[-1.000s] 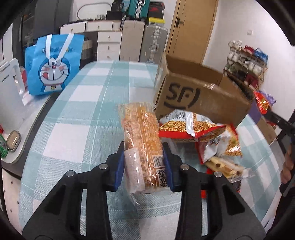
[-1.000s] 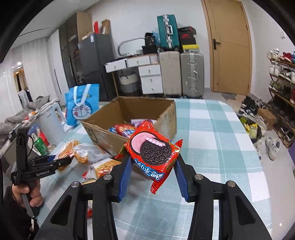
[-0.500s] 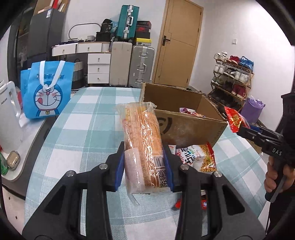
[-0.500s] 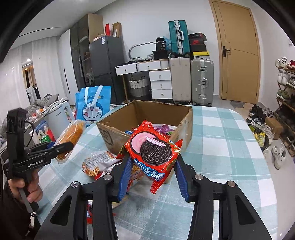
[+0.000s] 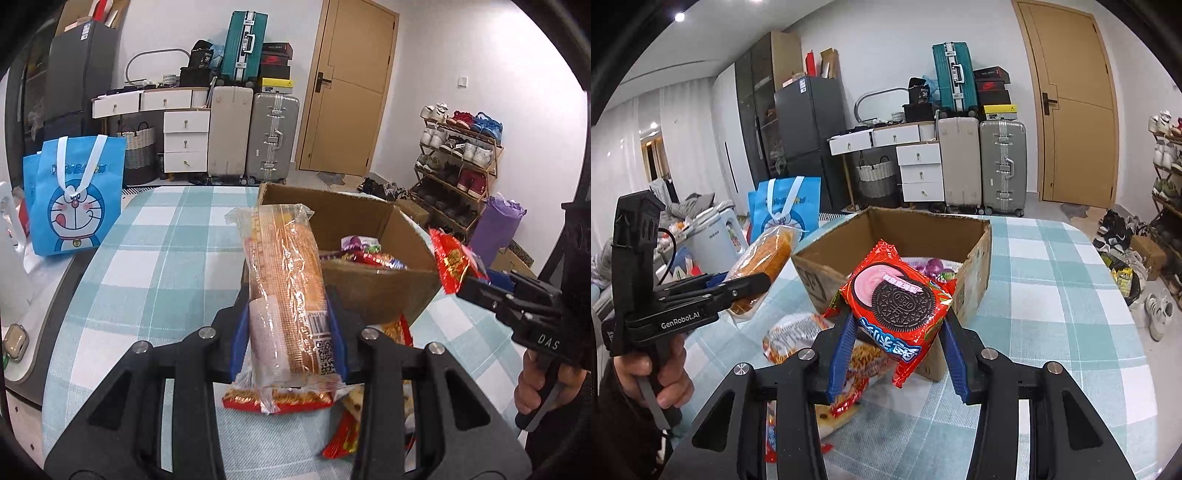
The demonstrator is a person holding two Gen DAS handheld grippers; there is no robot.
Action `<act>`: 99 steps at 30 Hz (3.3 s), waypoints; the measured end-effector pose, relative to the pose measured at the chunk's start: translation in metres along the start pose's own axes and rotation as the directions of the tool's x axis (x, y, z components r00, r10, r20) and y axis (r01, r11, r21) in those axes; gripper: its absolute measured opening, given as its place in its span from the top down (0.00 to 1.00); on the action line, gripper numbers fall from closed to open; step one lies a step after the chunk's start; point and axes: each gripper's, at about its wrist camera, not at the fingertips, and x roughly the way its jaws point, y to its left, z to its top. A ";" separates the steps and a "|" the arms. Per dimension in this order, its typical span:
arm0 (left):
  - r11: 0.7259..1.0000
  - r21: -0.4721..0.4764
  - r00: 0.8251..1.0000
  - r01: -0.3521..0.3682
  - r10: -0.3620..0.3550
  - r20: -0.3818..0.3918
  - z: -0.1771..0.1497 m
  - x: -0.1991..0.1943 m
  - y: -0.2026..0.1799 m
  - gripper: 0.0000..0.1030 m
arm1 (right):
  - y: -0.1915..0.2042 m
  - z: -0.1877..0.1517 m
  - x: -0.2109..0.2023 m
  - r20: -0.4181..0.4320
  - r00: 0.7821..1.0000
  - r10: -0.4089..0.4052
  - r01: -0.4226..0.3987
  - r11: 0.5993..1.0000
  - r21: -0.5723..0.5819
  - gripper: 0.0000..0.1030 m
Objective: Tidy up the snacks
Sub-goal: 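Carry the bread loaf and Oreo pack over the box with both tools, then open both tools to drop the bread loaf and Oreo pack into the box, then move both tools to the remaining noodle snack bags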
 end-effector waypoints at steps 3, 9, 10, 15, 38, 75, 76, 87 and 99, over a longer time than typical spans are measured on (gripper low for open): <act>1.000 0.008 1.000 0.000 0.000 0.003 0.014 0.007 -0.010 0.67 | -0.003 0.008 0.006 -0.011 0.999 0.038 -0.038 0.998 0.045 0.56; 0.999 0.038 1.000 -0.007 0.006 0.005 0.043 0.023 -0.031 0.67 | 0.000 0.023 0.023 -0.030 0.999 0.025 -0.024 0.999 0.044 0.56; 0.999 0.041 1.000 -0.010 0.009 0.007 0.047 0.025 -0.033 0.67 | 0.001 0.025 0.026 -0.031 0.999 0.023 -0.022 0.999 0.046 0.56; 0.999 0.046 1.000 -0.028 0.028 -0.009 0.066 0.042 -0.042 0.67 | -0.003 0.036 0.040 -0.047 0.999 0.017 -0.013 0.997 0.078 0.56; 0.998 0.034 0.990 -0.054 0.058 -0.127 0.066 0.114 -0.024 0.44 | -0.005 0.048 0.071 -0.089 0.996 -0.004 0.015 0.993 0.119 0.38; 0.994 0.052 0.985 -0.099 0.105 -0.137 -0.036 0.020 0.011 0.00 | 0.025 -0.023 0.044 -0.261 0.964 -0.051 0.073 0.994 0.075 0.01; 0.993 0.055 0.984 -0.103 0.110 -0.140 -0.036 0.022 0.011 0.00 | 0.026 -0.025 0.046 -0.271 0.961 -0.060 0.082 0.994 0.070 0.01; 0.995 -0.013 0.975 -0.097 0.092 -0.200 -0.051 0.051 0.028 0.00 | 0.026 -0.039 0.070 -0.324 0.946 -0.020 0.060 0.992 0.113 0.01; 0.998 -0.007 0.971 -0.064 0.061 -0.231 -0.055 0.061 0.028 0.00 | 0.023 -0.054 0.095 -0.338 0.941 -0.003 0.051 0.990 0.133 0.01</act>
